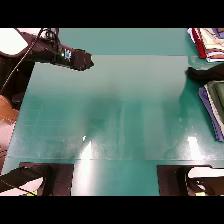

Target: Fold the shirts.

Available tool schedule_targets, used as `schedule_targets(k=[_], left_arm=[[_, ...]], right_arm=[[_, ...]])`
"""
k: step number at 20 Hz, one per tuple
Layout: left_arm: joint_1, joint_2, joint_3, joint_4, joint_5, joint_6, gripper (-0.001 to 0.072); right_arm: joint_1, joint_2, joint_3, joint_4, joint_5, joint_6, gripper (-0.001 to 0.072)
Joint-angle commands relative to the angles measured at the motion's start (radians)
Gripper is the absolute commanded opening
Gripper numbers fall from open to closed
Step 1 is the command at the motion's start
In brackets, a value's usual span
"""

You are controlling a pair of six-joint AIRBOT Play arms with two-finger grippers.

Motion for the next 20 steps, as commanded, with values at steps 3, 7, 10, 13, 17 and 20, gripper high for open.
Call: schedule_targets(k=[3, 7, 10, 13, 17, 20], left_arm=[[-0.005, -0.001, -0.001, 0.000, 0.009, -0.003, 0.0025], [-0.005, -0.001, -0.001, 0.000, 0.013, -0.003, 0.0025], [-0.005, -0.001, -0.001, 0.001, 0.013, -0.002, 0.0025], [-0.005, -0.001, -0.001, 0.001, 0.009, -0.002, 0.0025], [-0.005, -0.001, -0.001, 0.001, -0.012, 0.005, 0.0025], [-0.005, -0.001, -0.001, 0.001, -0.010, 0.005, 0.0025]], right_arm=[[-0.069, 0.001, 0.170, 0.024, 0.014, -0.003, 0.0018], [-0.076, 0.002, 0.358, 0.016, 0.074, -0.010, 0.0018], [-0.109, 0.066, 0.291, 0.013, 0.079, -0.011, 0.0018], [-0.182, 0.139, 0.183, 0.012, 0.102, -0.011, 0.0018], [-0.278, 0.237, 0.042, -0.153, 0.171, -0.010, 0.0018], [-0.346, 0.307, -0.091, -0.277, 0.231, -0.010, 0.0021]])
